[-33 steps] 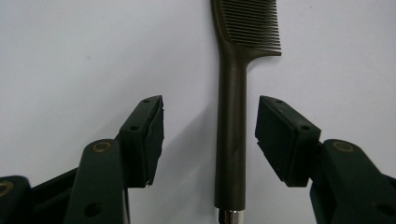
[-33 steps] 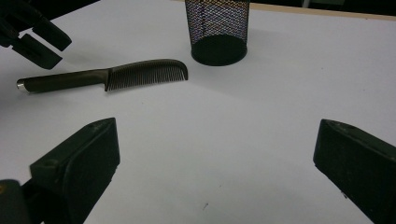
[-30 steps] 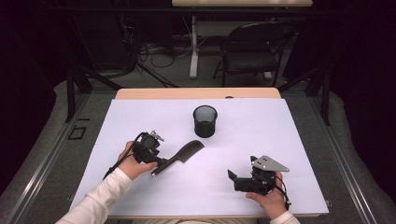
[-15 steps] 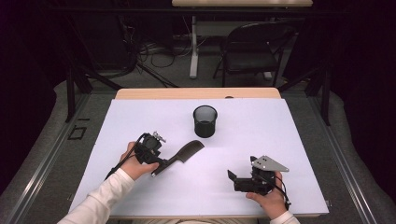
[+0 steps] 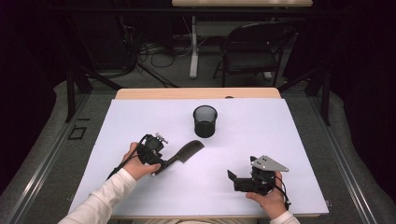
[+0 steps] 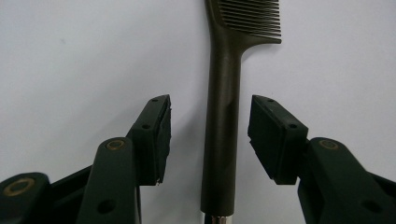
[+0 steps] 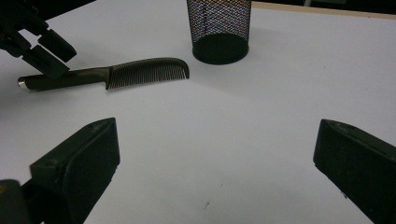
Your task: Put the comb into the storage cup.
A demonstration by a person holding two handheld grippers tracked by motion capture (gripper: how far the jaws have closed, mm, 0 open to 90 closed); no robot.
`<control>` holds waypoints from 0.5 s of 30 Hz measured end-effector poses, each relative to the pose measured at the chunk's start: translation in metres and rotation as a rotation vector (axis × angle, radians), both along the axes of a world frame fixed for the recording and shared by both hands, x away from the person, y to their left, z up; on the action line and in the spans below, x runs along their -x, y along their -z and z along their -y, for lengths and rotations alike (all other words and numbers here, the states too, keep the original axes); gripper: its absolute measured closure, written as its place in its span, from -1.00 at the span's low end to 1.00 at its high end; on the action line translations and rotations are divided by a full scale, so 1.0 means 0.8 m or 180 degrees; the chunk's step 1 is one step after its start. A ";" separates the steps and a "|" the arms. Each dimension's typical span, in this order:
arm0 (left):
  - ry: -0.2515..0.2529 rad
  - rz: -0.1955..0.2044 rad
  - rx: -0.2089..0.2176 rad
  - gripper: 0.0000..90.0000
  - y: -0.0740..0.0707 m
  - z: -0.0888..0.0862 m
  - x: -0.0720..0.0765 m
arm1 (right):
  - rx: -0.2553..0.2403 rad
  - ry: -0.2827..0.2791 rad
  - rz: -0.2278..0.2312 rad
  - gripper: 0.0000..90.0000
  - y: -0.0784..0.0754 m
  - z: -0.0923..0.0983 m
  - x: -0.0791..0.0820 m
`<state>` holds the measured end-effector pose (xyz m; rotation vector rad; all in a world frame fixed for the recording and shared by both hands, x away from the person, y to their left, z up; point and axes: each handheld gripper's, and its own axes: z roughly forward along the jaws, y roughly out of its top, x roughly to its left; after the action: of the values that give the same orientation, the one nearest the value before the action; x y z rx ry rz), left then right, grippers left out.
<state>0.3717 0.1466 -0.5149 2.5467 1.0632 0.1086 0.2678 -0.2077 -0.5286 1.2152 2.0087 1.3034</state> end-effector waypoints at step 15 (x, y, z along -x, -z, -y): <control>0.0070 -0.0079 -0.0137 0.22 0.007 0.008 0.000 | 0.0008 0.0000 -0.0011 -0.98 0.001 0.000 0.000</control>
<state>0.3716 0.1401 -0.5207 2.6041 1.0525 0.0951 0.2681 -0.2075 -0.5291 1.2171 2.0121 1.2994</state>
